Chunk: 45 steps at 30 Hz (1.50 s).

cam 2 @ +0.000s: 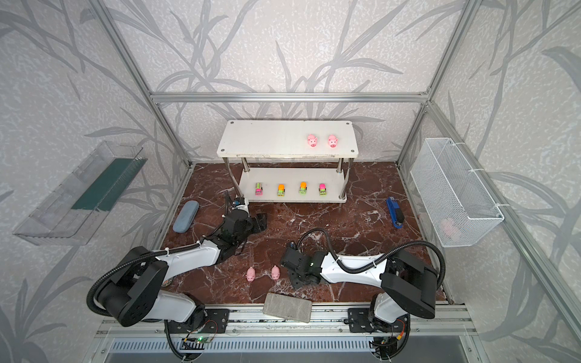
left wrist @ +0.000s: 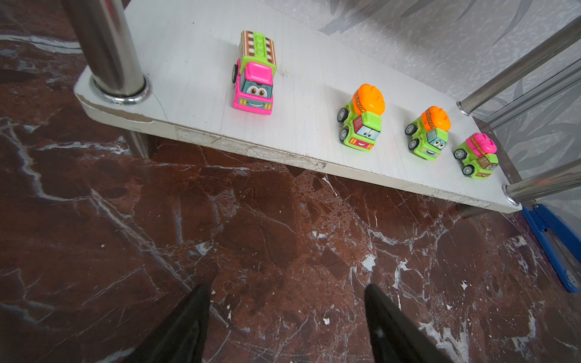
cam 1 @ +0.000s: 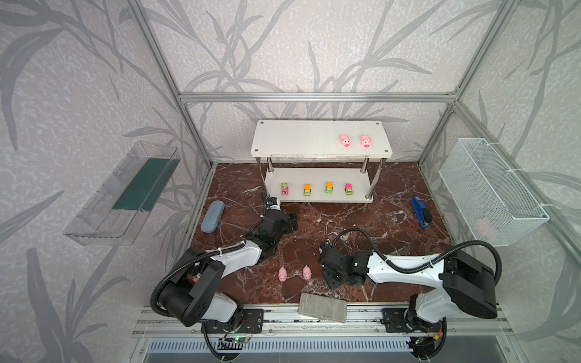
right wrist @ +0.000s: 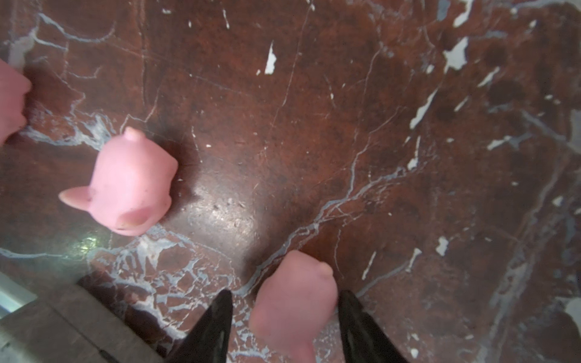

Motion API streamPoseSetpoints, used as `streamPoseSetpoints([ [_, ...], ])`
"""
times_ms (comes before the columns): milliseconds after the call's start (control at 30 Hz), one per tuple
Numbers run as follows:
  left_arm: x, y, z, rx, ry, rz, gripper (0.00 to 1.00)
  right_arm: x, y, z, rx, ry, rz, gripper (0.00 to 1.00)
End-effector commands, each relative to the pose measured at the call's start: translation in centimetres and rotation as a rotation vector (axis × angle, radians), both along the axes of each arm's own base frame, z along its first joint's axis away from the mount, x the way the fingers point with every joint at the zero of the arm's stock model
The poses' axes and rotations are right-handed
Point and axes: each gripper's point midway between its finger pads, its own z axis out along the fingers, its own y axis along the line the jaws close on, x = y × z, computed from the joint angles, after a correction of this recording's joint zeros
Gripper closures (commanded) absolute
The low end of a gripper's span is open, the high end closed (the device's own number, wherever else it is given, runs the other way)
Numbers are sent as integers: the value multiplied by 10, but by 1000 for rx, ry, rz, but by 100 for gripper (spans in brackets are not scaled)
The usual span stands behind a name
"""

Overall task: Place and organize the plastic toys onto the shelf
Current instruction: 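Close the right gripper on the pink pig nearest it, then lift the pink pig and carry it over the top shelf with the right gripper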

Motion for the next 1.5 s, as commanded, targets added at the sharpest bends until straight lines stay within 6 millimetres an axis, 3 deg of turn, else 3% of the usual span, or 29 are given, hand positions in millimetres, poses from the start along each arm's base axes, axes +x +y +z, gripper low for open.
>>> streamPoseSetpoints([
  [0,0,-1,-5,-5,6,8,24,3,-6,0,-34,3,-37,52],
  [333,1,-2,-8,-8,10,7,24,5,-8,-1,-47,9,-44,67],
  [500,1,-2,-9,-8,9,7,24,14,-10,24,-51,-49,-40,71],
  [633,1,-2,-10,-12,7,4,24,27,-9,62,-32,-102,-3,71],
  [767,0,-2,-13,-17,10,4,24,53,-11,113,23,-211,-7,70],
  [967,0,-3,-17,-25,18,-1,24,105,-16,225,104,-398,-38,70],
  [1133,0,-5,-20,-33,24,-11,24,145,-13,300,150,-557,-47,69],
  [1267,1,-8,-24,-38,36,-22,24,179,-10,339,222,-633,-78,68],
  [1467,1,-8,-29,-43,40,-22,24,224,1,371,259,-712,-81,68],
])
